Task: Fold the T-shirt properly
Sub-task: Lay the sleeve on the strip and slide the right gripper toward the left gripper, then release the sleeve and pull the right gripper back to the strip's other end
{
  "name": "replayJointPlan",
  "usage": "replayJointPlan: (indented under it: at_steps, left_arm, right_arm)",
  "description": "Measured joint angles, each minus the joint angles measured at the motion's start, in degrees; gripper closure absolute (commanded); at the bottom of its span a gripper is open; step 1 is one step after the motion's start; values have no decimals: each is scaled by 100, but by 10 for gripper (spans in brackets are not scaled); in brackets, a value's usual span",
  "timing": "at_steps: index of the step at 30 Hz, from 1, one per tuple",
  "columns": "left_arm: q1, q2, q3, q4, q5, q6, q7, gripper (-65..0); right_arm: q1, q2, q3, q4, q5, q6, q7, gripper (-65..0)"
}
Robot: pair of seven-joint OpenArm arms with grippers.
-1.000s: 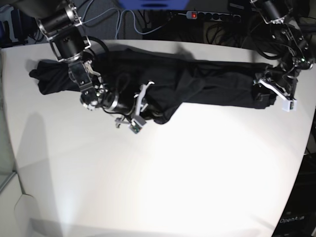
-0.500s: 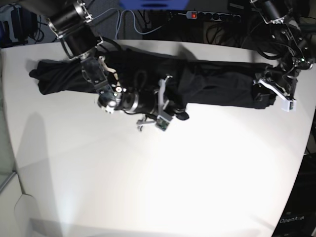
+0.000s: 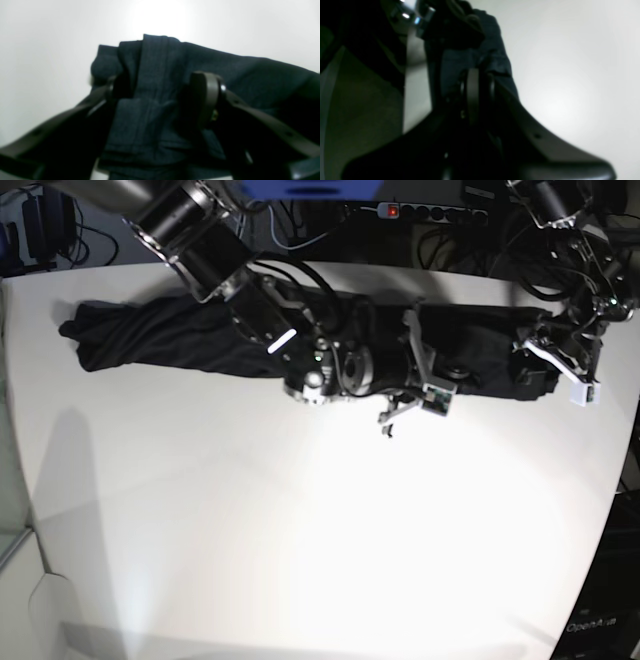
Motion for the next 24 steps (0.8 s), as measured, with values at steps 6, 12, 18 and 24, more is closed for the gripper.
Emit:
replayJointPlan:
  at_steps: [6,12,18,24]
  left_arm:
    - [0,0,0,0,-15,0,2,-363]
    - [2,0,-7,17,-22,0,26,-363]
    - [33,-17,-11,468,-450,2,61,-363]
    - [-17,-44,-11,798,-769,0,398,-363]
  right_arm:
    - [195,-203,-105,-15,2,11,-2,-15]
    - [326,-407,-146,-188,4,15,-131,-15]
    - [304,-466,-153,-627,2,20,-92,-15]
    - [332,-463,-151,-693,2,17,9,-15]
